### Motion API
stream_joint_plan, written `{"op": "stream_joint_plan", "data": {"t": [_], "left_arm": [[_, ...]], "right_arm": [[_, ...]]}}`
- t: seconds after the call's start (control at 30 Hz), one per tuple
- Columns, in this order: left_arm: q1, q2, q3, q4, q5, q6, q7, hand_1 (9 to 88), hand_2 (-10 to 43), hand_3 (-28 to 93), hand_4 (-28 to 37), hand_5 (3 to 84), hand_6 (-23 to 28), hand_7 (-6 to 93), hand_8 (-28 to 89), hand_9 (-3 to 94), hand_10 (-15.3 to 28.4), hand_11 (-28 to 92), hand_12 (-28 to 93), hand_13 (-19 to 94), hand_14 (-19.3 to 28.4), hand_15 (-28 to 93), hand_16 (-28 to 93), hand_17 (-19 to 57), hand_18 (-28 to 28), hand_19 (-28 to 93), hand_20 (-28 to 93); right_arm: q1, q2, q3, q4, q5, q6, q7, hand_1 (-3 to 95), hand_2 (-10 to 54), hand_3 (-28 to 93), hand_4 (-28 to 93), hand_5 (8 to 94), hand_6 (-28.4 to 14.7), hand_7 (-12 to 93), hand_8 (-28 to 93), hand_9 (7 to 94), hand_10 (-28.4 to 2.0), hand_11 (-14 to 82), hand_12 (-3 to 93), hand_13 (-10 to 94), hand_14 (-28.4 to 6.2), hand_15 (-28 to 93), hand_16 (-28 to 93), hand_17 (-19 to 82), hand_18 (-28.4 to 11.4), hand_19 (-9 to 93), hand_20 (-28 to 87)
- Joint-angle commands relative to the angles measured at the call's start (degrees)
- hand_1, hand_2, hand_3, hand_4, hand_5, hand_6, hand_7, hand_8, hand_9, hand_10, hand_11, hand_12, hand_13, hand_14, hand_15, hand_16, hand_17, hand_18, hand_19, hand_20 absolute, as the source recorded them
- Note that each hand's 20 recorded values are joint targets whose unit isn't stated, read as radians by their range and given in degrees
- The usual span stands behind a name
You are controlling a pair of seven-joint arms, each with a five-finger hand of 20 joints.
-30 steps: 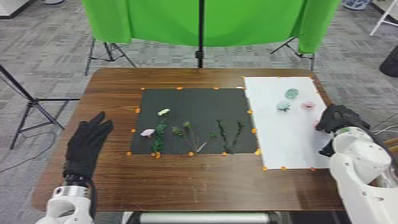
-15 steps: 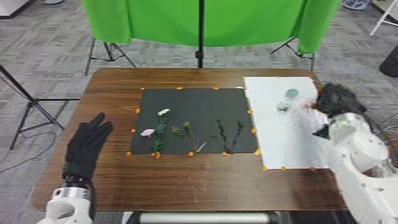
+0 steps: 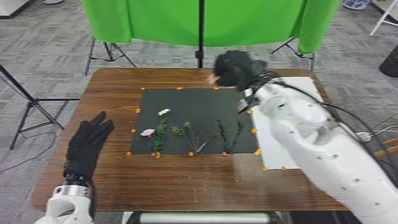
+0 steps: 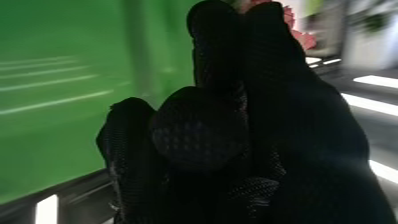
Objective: Arrange flowers
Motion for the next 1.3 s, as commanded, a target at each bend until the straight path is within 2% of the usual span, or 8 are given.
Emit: {"op": "stream_joint_plan", "data": {"t": [0.03, 0.2, 0.27, 0.3, 0.63, 0.97, 1.3], "left_arm": [[-0.5, 0.22, 0.53, 0.66, 0.32, -1.07, -1.1, 19.3, 1.5, 63, -28.3, 41.2, 6.0, 4.0, -5, 41.1, 13.8, 11, 12, 30, 14.5, 8, 1, 3.6, 10.1, 1, 16], [-0.5, 0.3, 0.71, 0.74, 0.21, -0.8, -0.35, 19.2, 1.5, 63, -28.3, 41.2, 6.0, 4.1, -5, 41.1, 13.8, 11, 12, 30, 14.6, 8, 1, 3.6, 10.1, 1, 16], [-0.9, 0.22, 0.8, 1.18, 0.16, -1.56, 0.17, 19.0, 1.4, 63, -28.2, 41.1, 6.0, 4.1, -5, 41.1, 13.8, 11, 12, 30, 14.6, 8, 1, 3.6, 10.1, 1, 16], [-0.4, 0.2, 0.7, 0.88, 0.29, -1.82, 0.37, 18.9, 1.2, 64, -28.2, 41.1, 6.0, 4.1, -5, 41.2, 13.8, 11, 12, 30, 14.6, 8, 1, 3.6, 10.1, 1, 16], [-0.8, 0.23, 0.74, 1.18, 0.22, -1.95, 0.2, 19.0, 0.5, 64, -28.2, 40.7, 5.6, 3.9, -5, 41.2, 13.7, 11, 12, 30, 14.7, 8, 1, 3.6, 10.2, 1, 16], [-0.8, 0.21, 0.67, 1.19, 0.29, -2.62, -0.04, 19.0, 0.3, 65, -28.1, 40.6, 5.5, 4.0, -5, 41.1, 13.6, 11, 12, 30, 14.8, 8, 1, 3.3, 10.4, 1, 16], [-0.8, 0.13, 0.51, 1.24, 0.28, -2.28, -0.02, 19.2, 0.2, 64, -27.6, 40.5, 5.4, 4.1, -5, 41.0, 13.6, 11, 12, 30, 15.0, 8, 2, 2.8, 11.1, 1, 16]], "right_arm": [[2.0, -8.5, -7.3, 2.7, -4.7, -3.8, -2.5, 65.7, -9.5, 51, -13, 78.6, 0.7, 23, 12, 90.6, -7.5, 9.9, 44.4, 90, 0.0, 60, 36, 65, -8.5, 93, 54], [2.4, -12.5, -8.0, 6.2, -8.1, -9.7, -2.6, 64.5, -9.5, 52, -14, 78.2, 1.0, 24, 11, 90.3, -7.3, 9.9, 44.4, 90, -0.1, 61, 36, 65, -8.5, 93, 54], [2.4, -13.7, -8.3, 7.8, -10.6, -10.5, -2.6, 63.8, -9.5, 53, -14, 78.0, 1.1, 23, 11, 89.9, -7.4, 9.7, 44.4, 89, -0.3, 62, 36, 64, -8.6, 93, 55], [2.1, -13.9, -8.5, 8.0, -10.9, -10.7, -2.1, 63.6, -9.5, 53, -14, 77.8, 1.2, 23, 11, 89.8, -7.4, 9.7, 44.5, 89, -0.3, 62, 36, 64, -8.7, 93, 55], [0.6, -16.4, -6.8, 12.3, -15.2, -12.3, -2.2, 62.0, -9.5, 53, -14, 77.1, 2.5, 23, 10, 86.9, -8.3, 8.9, 44.5, 88, -0.4, 63, 35, 64, -8.8, 93, 56], [-0.6, -17.4, -6.6, 13.0, -15.9, -13.2, -2.3, 59.9, -9.5, 53, -14, 76.8, 2.9, 23, 9, 83.8, -9.2, 7.4, 42.8, 88, -0.5, 63, 35, 64, -8.9, 93, 57], [-1.3, -17.7, -6.0, 13.3, -17.4, -14.9, -2.4, 57.9, -9.5, 53, -13, 74.1, 3.0, 21, 9, 79.6, -10.2, 8.7, 36.9, 86, -0.8, 64, 34, 62, -9.2, 93, 57]]}}
